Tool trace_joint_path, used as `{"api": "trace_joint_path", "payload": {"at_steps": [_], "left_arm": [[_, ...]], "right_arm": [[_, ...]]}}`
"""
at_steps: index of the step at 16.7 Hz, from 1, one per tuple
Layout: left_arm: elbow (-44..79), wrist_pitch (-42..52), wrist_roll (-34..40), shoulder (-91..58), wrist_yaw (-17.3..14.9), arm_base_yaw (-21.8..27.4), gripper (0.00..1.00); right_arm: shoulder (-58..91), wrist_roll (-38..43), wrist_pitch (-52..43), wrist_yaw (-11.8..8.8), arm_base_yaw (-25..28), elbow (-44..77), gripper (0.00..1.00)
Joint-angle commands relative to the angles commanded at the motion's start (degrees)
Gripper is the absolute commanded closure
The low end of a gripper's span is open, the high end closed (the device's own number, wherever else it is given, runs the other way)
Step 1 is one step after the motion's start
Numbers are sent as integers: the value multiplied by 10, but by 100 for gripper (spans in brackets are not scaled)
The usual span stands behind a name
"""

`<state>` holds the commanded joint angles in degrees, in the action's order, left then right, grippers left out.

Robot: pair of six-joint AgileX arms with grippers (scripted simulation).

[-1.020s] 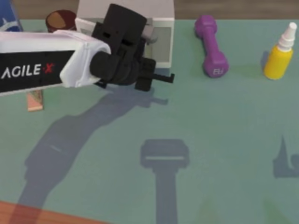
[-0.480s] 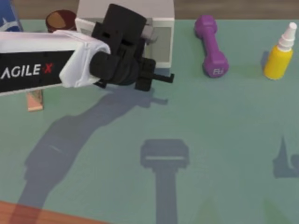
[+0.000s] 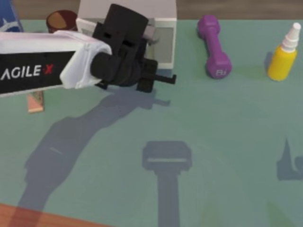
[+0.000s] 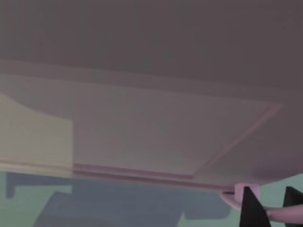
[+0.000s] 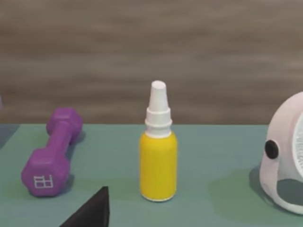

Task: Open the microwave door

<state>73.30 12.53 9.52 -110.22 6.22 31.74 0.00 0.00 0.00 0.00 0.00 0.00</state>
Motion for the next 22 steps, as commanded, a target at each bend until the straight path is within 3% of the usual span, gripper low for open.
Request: {"api": "trace_joint_path", "payload": {"at_steps": [11, 22], "left_arm": [[-28, -11, -34, 20, -29, -11, 100], [-28, -11, -34, 20, -29, -11, 100]], "right_arm": [[0, 0, 0, 0, 0, 0, 0], [0, 0, 0, 0, 0, 0, 0]]}}
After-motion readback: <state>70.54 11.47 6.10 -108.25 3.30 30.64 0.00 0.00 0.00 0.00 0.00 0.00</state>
